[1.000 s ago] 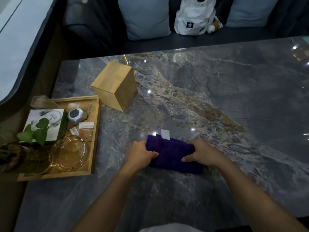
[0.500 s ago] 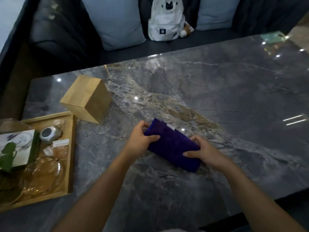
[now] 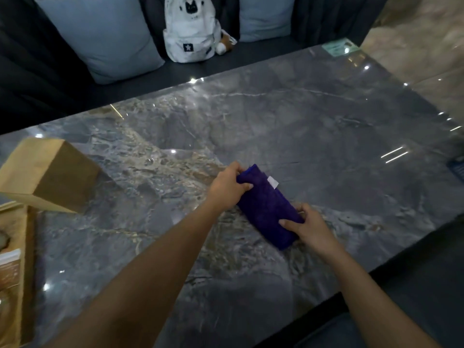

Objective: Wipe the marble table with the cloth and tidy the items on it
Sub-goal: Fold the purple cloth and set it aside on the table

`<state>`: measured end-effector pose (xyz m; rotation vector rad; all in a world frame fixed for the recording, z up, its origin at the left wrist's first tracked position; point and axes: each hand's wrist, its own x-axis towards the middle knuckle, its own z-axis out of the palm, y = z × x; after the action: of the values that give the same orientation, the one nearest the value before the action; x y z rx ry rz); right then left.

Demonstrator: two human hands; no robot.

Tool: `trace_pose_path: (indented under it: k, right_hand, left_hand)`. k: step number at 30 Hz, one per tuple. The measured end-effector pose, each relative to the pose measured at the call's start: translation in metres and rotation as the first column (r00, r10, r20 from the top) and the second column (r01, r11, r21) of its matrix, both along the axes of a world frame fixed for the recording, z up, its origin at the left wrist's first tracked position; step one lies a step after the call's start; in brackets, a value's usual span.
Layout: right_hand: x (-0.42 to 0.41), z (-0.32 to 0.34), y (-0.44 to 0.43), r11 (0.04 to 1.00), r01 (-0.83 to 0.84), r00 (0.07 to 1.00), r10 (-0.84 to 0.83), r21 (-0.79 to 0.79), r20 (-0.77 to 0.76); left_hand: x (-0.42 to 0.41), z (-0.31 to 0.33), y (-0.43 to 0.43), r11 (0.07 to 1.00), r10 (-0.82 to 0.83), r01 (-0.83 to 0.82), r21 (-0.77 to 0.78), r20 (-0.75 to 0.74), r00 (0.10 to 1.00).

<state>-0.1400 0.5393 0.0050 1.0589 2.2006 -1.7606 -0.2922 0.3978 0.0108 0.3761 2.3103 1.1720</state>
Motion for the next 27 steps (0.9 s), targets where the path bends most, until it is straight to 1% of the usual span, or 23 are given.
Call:
trace_pose_path:
  k: [1, 3, 5, 7, 8, 11, 13, 15, 17, 19, 22, 27]
  right_hand:
    - [0.002, -0.002, 0.002, 0.999, -0.028, 0.999, 0.027, 0.041, 0.028]
    - [0.004, -0.002, 0.004, 0.974, -0.139, 0.987, 0.121, 0.176, 0.110]
    - [0.004, 0.000, 0.006, 0.886, -0.310, 0.942, 0.239, 0.345, 0.234]
    - [0.003, 0.003, 0.010, 0.763, -0.435, 0.894, 0.300, 0.478, 0.334]
    - [0.002, 0.003, 0.011, 0.718, -0.463, 0.882, 0.316, 0.520, 0.350]
    - [-0.009, 0.009, 0.014, 0.636, -0.482, 0.876, 0.345, 0.602, 0.337]
    - [-0.021, 0.015, 0.012, 0.557, -0.493, 0.868, 0.367, 0.669, 0.334]
    - [-0.035, 0.021, 0.009, 0.499, -0.506, 0.853, 0.411, 0.703, 0.322]
    - [-0.051, 0.024, 0.003, 0.492, -0.527, 0.832, 0.466, 0.693, 0.301]
    - [-0.066, 0.026, -0.006, 0.488, -0.550, 0.809, 0.515, 0.678, 0.285]
    - [-0.090, 0.031, -0.025, 0.457, -0.591, 0.765, 0.580, 0.664, 0.282]
    - [-0.130, 0.044, -0.071, 0.395, -0.644, 0.681, 0.687, 0.655, 0.256]
  left_hand:
    - [0.002, -0.005, 0.004, 0.999, -0.006, 0.005, -0.031, -0.024, 1.000]
    - [0.007, -0.012, 0.010, 0.993, -0.010, -0.001, -0.115, -0.100, 0.995]
    - [0.010, -0.015, 0.012, 0.978, -0.009, -0.032, -0.207, -0.196, 0.981]
    - [0.010, -0.015, 0.010, 0.968, 0.006, -0.068, -0.240, -0.247, 0.969]
    - [0.009, -0.014, 0.008, 0.966, 0.013, -0.078, -0.245, -0.253, 0.967]
    - [0.006, -0.009, -0.003, 0.962, 0.034, -0.104, -0.251, -0.269, 0.963]
    - [0.004, -0.003, -0.014, 0.958, 0.060, -0.142, -0.249, -0.310, 0.949]
    - [0.003, 0.004, -0.026, 0.949, 0.083, -0.187, -0.254, -0.372, 0.925]
    - [0.003, 0.009, -0.042, 0.939, 0.098, -0.218, -0.267, -0.398, 0.912]
    - [0.003, 0.015, -0.061, 0.929, 0.128, -0.248, -0.275, -0.391, 0.911]
    - [0.004, 0.023, -0.093, 0.905, 0.234, -0.351, -0.239, -0.409, 0.882]
    - [0.004, 0.036, -0.154, 0.827, 0.372, -0.513, -0.231, -0.459, 0.807]
